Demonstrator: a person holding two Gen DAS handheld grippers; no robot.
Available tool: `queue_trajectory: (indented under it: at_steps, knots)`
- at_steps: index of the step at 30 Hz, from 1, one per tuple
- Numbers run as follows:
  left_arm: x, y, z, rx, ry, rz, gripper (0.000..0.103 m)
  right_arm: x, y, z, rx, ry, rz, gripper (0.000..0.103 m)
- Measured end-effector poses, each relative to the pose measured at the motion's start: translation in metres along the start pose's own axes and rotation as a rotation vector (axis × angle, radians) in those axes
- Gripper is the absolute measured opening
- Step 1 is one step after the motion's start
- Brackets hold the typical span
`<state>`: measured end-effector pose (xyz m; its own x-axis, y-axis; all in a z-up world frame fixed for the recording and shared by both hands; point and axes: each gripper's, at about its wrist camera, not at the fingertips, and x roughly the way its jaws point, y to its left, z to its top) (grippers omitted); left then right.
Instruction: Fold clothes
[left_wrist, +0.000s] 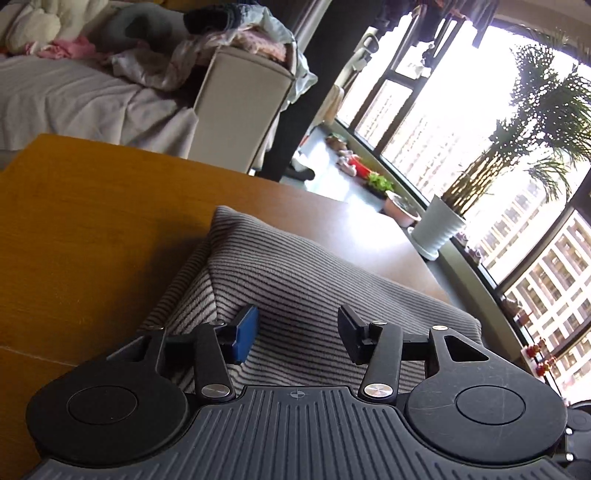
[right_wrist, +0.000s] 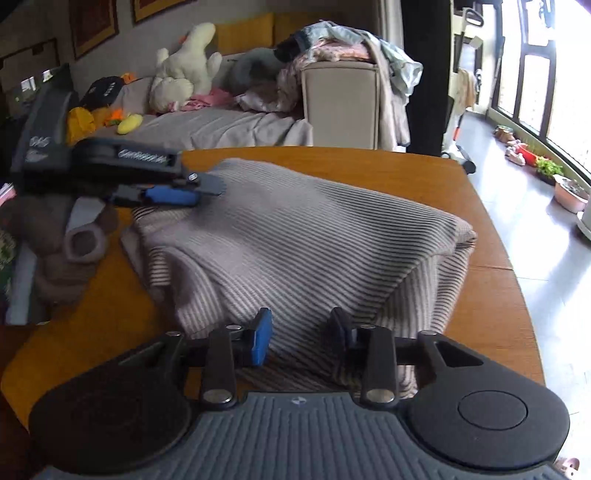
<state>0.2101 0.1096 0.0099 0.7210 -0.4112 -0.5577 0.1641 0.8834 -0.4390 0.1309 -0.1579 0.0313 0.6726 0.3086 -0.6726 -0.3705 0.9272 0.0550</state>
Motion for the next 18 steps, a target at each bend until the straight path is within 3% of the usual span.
queue_trajectory:
  at_steps: [2, 5, 10, 12, 15, 18]
  knots:
    - [-0.009, -0.004, -0.001, 0.013, -0.015, 0.006, 0.058, -0.003, 0.016, -0.002, -0.079, 0.003, -0.006, 0.043]
    - [-0.029, -0.014, -0.004, 0.037, -0.038, -0.007, 0.063, -0.013, 0.016, 0.010, -0.091, -0.023, 0.026, 0.042]
    - [-0.057, -0.032, -0.011, 0.041, -0.048, -0.097, 0.067, -0.030, -0.014, 0.058, -0.065, -0.170, -0.039, 0.052]
    - [-0.069, -0.039, -0.013, 0.042, -0.053, -0.134, 0.066, -0.013, -0.027, 0.073, -0.062, -0.161, -0.084, 0.052]
    - [-0.055, -0.048, -0.018, 0.042, 0.002, -0.200, 0.064, 0.021, -0.044, 0.088, -0.069, -0.120, -0.148, 0.051]
    - [-0.031, -0.047, -0.026, 0.048, 0.061, -0.147, 0.061, 0.065, -0.055, 0.075, -0.087, -0.002, -0.174, 0.051]
